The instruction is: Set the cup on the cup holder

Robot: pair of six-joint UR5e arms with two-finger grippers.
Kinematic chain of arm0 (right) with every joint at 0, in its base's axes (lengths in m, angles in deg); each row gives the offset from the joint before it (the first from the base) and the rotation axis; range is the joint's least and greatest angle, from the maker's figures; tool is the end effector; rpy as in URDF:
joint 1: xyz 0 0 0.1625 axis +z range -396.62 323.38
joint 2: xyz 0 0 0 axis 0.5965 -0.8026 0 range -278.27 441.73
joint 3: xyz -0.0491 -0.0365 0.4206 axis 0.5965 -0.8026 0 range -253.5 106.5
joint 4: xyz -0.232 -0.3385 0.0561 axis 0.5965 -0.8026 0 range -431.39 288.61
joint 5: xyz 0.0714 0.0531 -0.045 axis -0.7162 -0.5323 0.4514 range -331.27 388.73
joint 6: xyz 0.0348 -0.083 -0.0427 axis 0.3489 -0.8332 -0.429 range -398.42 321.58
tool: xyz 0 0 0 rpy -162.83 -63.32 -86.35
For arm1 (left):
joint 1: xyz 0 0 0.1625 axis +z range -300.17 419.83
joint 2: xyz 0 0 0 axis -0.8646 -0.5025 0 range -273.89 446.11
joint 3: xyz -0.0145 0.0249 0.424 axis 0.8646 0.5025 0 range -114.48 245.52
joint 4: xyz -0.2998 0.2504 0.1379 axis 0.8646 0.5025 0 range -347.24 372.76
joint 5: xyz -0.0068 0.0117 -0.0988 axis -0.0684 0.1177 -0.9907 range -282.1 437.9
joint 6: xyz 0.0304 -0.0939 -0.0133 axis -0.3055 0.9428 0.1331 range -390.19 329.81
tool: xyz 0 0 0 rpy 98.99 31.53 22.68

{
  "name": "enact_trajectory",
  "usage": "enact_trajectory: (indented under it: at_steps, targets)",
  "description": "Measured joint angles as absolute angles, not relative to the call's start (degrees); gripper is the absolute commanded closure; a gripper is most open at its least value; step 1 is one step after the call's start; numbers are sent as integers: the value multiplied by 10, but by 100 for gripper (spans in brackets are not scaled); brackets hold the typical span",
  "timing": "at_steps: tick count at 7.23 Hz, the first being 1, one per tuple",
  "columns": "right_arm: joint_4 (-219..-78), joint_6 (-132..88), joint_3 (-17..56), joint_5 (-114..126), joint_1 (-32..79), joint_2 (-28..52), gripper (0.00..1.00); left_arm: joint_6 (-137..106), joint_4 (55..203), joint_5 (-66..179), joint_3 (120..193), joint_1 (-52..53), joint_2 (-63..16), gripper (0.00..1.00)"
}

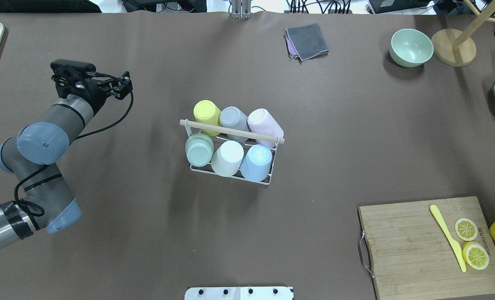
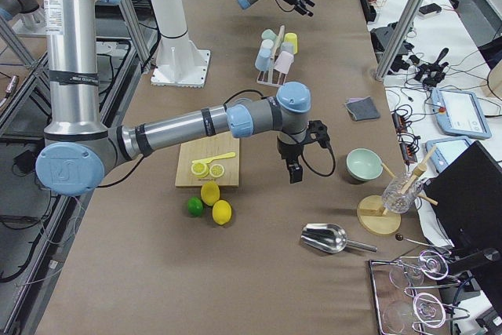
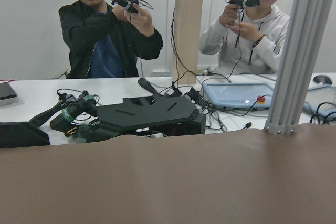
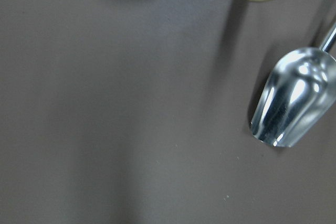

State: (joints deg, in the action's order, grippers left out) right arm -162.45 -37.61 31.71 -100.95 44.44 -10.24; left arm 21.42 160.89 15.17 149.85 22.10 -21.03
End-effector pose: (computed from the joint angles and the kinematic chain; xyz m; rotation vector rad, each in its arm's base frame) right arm -0.0059 -0.4858 0.5513 0.1451 -0.7060 -0.2094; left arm 0.3866 -0.5256 0.4280 1.0609 0.6810 -0.2790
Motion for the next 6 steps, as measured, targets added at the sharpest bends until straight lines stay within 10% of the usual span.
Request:
enact_trajectory:
  at_steps: [6]
  targets:
    - [-1630,-441,234,-1099,541,-122,0,198,1351,-41,1506,113,-191,2]
